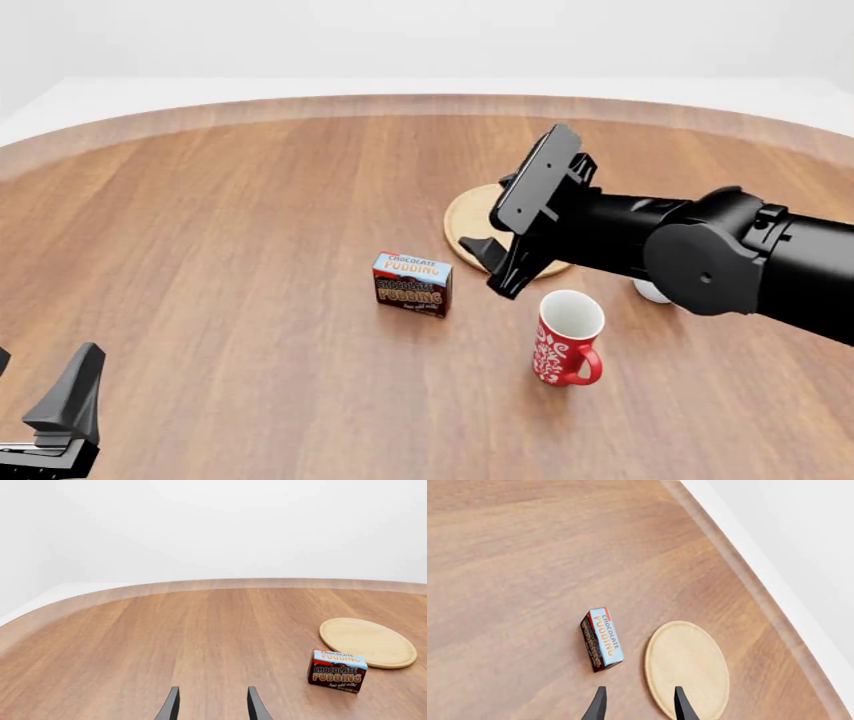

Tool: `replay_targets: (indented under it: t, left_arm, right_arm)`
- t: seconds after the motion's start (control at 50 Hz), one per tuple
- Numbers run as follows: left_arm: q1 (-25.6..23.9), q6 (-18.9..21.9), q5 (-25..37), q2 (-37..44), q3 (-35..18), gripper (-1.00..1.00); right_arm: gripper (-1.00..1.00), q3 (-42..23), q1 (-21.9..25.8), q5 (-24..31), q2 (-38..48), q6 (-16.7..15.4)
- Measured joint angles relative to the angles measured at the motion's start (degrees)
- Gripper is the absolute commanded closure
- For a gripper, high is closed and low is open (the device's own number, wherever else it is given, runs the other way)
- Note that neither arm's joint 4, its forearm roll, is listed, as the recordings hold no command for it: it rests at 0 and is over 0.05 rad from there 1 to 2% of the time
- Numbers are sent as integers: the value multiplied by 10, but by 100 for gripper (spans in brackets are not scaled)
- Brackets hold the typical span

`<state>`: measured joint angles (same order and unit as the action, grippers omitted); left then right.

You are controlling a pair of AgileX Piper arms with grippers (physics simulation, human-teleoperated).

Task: Put the chocolate pudding to the left of the plate.

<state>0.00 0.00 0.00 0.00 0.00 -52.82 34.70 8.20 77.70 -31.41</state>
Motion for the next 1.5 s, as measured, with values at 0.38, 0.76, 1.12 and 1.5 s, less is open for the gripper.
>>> replay_targets:
  t: [0.38, 0.76, 1.12, 1.5]
  left_arm:
    - [0, 0, 0, 0, 0, -100]
    - [0, 0, 0, 0, 0, -100]
    - [0, 0, 0, 0, 0, -100]
    - [0, 0, 0, 0, 0, -100]
  right_arm:
    - [-100, -6, 13, -29, 64, 4]
    - [-100, -17, 16, -56, 118, 13]
    - [-100, -35, 4, -73, 168, 16]
    - [-100, -69, -3, -105, 260, 32]
